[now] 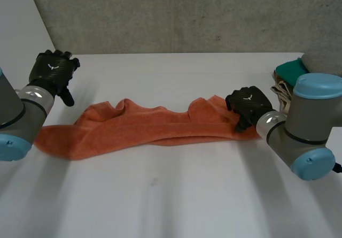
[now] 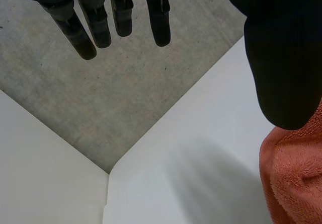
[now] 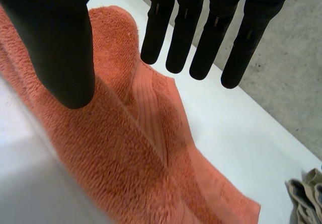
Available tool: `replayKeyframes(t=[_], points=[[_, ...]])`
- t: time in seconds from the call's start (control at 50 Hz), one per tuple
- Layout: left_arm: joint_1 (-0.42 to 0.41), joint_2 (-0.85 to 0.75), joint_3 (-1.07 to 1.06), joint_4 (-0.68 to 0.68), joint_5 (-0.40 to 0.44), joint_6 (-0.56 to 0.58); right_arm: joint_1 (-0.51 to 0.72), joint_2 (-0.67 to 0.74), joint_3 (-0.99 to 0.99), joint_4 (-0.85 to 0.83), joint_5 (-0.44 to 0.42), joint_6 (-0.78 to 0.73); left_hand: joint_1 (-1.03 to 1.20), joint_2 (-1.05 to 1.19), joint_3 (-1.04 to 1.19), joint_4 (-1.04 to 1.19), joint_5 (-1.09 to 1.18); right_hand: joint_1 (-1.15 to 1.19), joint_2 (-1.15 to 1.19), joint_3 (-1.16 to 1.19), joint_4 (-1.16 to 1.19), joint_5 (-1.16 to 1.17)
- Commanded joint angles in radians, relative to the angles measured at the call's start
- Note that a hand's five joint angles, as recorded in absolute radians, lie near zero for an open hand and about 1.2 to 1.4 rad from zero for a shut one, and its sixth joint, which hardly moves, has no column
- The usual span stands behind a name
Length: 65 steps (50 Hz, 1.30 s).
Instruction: Fold the laundry.
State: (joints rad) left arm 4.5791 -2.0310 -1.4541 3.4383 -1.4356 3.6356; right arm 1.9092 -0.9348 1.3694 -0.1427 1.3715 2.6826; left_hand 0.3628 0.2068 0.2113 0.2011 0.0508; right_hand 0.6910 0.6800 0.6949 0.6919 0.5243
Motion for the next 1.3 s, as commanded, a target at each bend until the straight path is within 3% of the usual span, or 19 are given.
replayKeyframes(t=[0.02, 0.16, 0.22, 0.34, 0.46, 0.5, 0.52, 0.56, 0.58, 0.6, 0.74, 0.9, 0.92, 1.0, 1.14, 1.3], points=[[-0.002, 0.025, 0.023, -0.091, -0.025, 0.004, 0.001, -0.021, -0.007, -0.003, 0.008, -0.003, -0.188, -0.032, -0.037, -0.027, -0.051, 0.091, 0.102, 0.088, 0.09, 0.084], [0.011, 0.063, 0.028, -0.376, -0.039, 0.046, -0.001, -0.029, -0.03, 0.034, 0.017, -0.029, -0.188, -0.032, -0.037, -0.027, -0.051, -0.079, -0.068, -0.083, -0.08, -0.087], [0.053, 0.058, 0.023, -0.482, -0.032, 0.067, -0.005, -0.015, -0.046, 0.08, 0.021, -0.058, -0.188, -0.032, -0.037, -0.027, -0.051, -0.146, -0.135, -0.15, -0.147, -0.154], [0.148, -0.006, 0.032, -0.467, 0.006, 0.118, -0.006, 0.048, -0.07, 0.13, 0.023, -0.133, -0.188, -0.032, -0.037, -0.027, -0.051, -0.149, -0.138, -0.153, -0.15, -0.157], [0.164, -0.092, 0.069, -0.459, 0.017, 0.152, -0.007, 0.082, -0.073, 0.12, 0.035, -0.159, -0.171, -0.014, -0.019, -0.009, -0.033, -0.12, -0.109, -0.124, -0.121, -0.128], [0.158, -0.113, 0.081, -0.473, 0.011, 0.15, -0.01, 0.091, -0.075, 0.103, 0.035, -0.159, 0.14, 0.296, 0.291, 0.302, 0.277, -0.05, -0.039, -0.054, -0.051, -0.058], [0.156, -0.117, 0.084, -0.476, 0.012, 0.149, -0.013, 0.093, -0.073, 0.097, 0.035, -0.161, 0.194, 0.35, 0.345, 0.355, 0.331, 0.003, 0.014, -0.001, 0.002, -0.005], [0.15, -0.124, 0.092, -0.496, 0.017, 0.143, -0.018, 0.096, -0.075, 0.081, 0.037, -0.165, 0.542, 0.698, 0.694, 0.704, 0.679, 0.348, 0.359, 0.344, 0.347, 0.34], [0.146, -0.124, 0.1, -0.51, 0.024, 0.141, -0.022, 0.09, -0.075, 0.08, 0.038, -0.168, 0.857, 1.013, 1.009, 1.019, 0.995, 0.702, 0.713, 0.698, 0.701, 0.694], [0.141, -0.123, 0.11, -0.518, 0.024, 0.14, -0.025, 0.08, -0.076, 0.08, 0.041, -0.173, 1.032, 1.188, 1.183, 1.193, 1.169, 0.705, 0.716, 0.701, 0.704, 0.697], [0.129, -0.054, 0.181, -0.502, 0.001, 0.081, -0.027, -0.051, 0.016, 0.178, 0.031, -0.196, 1.033, 1.189, 1.185, 1.195, 1.171, 0.705, 0.716, 0.701, 0.704, 0.697], [0.078, 0.018, 0.31, -0.426, -0.032, -0.026, -0.022, -0.193, 0.166, 0.442, -0.034, -0.382, 1.033, 1.189, 1.185, 1.195, 1.171, 0.705, 0.716, 0.701, 0.704, 0.697], [0.061, 0.032, 0.339, -0.424, -0.035, -0.035, -0.025, -0.214, 0.151, 0.439, -0.044, -0.406, 1.033, 1.189, 1.185, 1.195, 1.171, 0.589, 0.6, 0.585, 0.588, 0.581], [0.018, 0.072, 0.392, -0.427, -0.039, -0.055, -0.05, -0.257, 0.071, 0.405, -0.037, -0.338, 1.033, 1.189, 1.185, 1.195, 1.171, -0.251, -0.24, -0.255, -0.252, -0.259], [-0.046, 0.161, 0.399, -0.427, -0.031, -0.074, -0.045, -0.243, -0.113, 0.393, -0.057, -0.136, 1.033, 1.189, 1.185, 1.195, 1.171, -0.314, -0.303, -0.318, -0.315, -0.322], [-0.115, 0.371, 0.266, -0.341, 0.023, -0.092, 0.063, -0.02, -0.335, 0.362, -0.114, -0.006, 1.033, 1.189, 1.185, 1.195, 1.171, -0.408, -0.397, -0.412, -0.409, -0.416]])
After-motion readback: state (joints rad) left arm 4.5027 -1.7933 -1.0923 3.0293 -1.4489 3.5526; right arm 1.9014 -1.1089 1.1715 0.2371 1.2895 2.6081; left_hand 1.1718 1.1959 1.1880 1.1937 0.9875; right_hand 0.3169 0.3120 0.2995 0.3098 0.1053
